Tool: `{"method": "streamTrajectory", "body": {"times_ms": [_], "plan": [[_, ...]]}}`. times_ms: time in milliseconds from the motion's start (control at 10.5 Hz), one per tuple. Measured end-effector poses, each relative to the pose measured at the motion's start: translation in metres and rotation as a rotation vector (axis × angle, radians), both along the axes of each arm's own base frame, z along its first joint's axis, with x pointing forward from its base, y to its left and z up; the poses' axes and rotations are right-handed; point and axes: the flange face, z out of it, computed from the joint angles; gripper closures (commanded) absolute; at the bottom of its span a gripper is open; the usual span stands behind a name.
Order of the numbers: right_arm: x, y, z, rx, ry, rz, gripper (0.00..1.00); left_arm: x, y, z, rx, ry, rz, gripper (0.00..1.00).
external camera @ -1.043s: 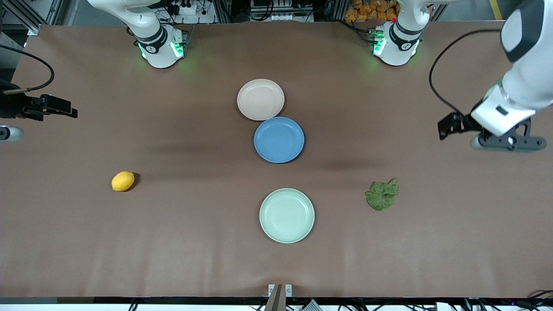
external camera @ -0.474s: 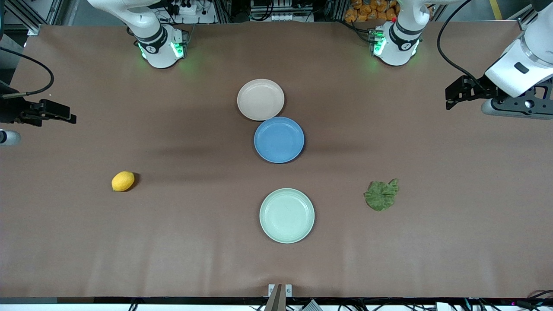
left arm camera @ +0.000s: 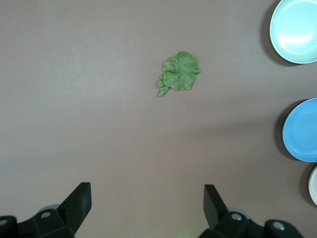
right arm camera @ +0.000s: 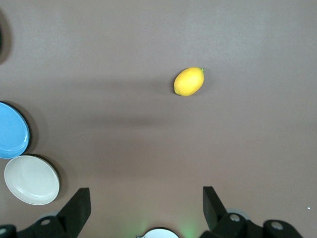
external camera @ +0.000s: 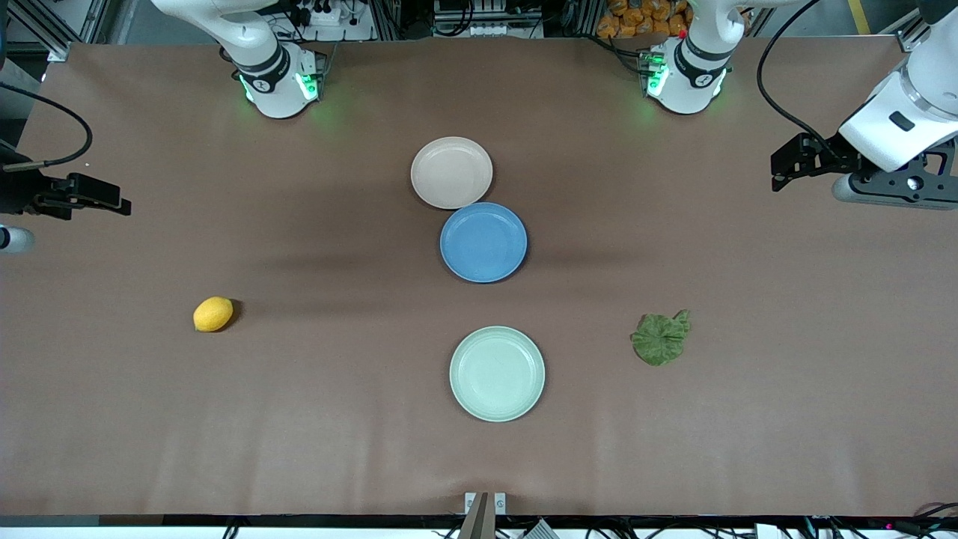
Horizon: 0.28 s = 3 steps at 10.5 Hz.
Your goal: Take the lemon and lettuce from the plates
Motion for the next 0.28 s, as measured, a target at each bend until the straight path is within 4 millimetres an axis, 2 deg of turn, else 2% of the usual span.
{"method": "streamTrajectory", "body": {"times_ms": [284], "plan": [[0.0002,-0.0024,0.0001,-0.02,-0.002,0.0,0.0,0.0007,-0.0005,-0.0014,-0.002,0.003,0.0,0.0]]}}
